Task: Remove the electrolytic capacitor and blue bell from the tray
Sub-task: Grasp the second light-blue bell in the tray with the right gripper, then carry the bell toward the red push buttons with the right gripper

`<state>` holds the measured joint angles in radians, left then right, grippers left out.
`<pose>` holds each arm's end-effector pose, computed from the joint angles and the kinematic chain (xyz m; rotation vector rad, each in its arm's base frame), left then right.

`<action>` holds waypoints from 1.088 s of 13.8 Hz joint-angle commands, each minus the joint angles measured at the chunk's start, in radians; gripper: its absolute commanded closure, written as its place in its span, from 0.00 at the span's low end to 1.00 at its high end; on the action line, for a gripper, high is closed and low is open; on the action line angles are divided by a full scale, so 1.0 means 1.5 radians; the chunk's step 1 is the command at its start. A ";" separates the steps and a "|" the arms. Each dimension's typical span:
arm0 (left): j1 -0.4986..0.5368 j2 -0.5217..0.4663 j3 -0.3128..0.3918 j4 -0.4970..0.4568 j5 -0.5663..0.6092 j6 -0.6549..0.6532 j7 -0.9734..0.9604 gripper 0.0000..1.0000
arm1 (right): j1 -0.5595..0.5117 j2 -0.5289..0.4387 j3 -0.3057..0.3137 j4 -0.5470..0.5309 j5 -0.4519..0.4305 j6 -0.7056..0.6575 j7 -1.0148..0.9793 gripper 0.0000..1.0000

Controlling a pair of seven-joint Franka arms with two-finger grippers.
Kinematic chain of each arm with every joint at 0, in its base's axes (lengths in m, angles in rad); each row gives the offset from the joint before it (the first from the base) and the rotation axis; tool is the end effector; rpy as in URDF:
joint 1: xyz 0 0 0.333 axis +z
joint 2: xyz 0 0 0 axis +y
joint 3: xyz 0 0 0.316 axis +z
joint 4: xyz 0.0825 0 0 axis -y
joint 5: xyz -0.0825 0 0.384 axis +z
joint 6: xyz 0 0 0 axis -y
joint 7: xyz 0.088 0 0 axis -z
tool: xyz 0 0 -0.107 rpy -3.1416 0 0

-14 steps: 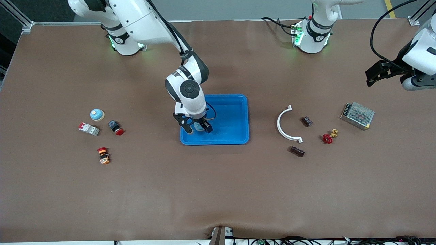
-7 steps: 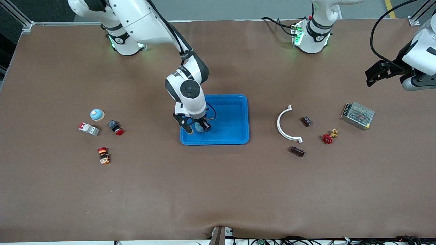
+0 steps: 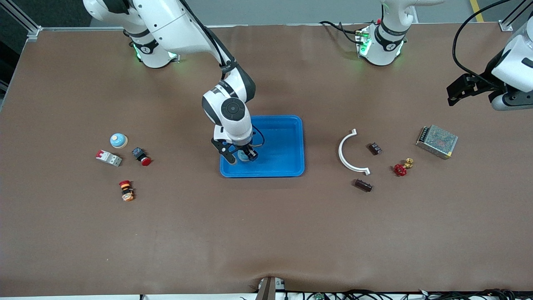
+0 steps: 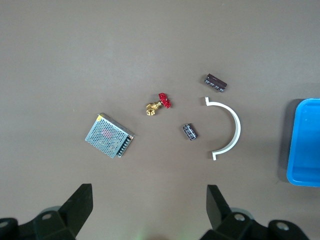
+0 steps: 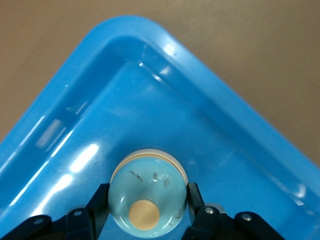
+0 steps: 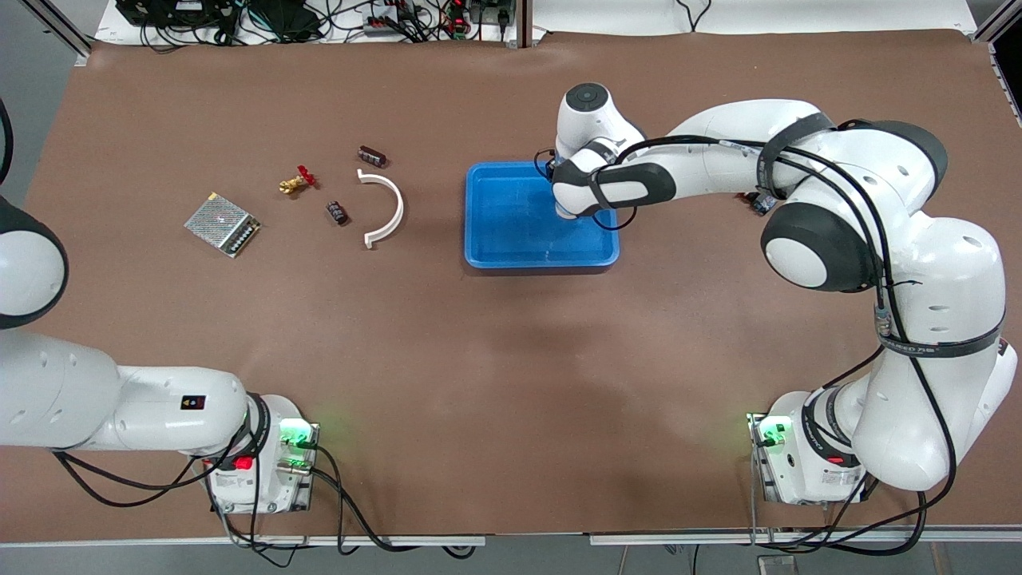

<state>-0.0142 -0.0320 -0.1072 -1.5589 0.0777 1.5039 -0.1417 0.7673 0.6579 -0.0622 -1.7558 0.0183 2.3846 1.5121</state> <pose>0.5349 -0.0575 0.6420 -3.0580 -0.0378 0.0189 0.5009 0.4307 0.1920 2.8552 -1.2207 0.0167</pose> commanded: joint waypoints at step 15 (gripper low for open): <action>0.002 -0.018 0.001 -0.012 -0.012 -0.005 -0.001 0.00 | -0.163 -0.080 -0.183 0.134 -0.081 -0.344 -0.737 1.00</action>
<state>-0.0142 -0.0321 -0.1069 -1.5593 0.0776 1.5032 -0.1418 0.5755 0.5649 -0.3422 -1.5397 -0.0884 1.8539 0.5025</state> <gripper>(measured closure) 0.000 0.335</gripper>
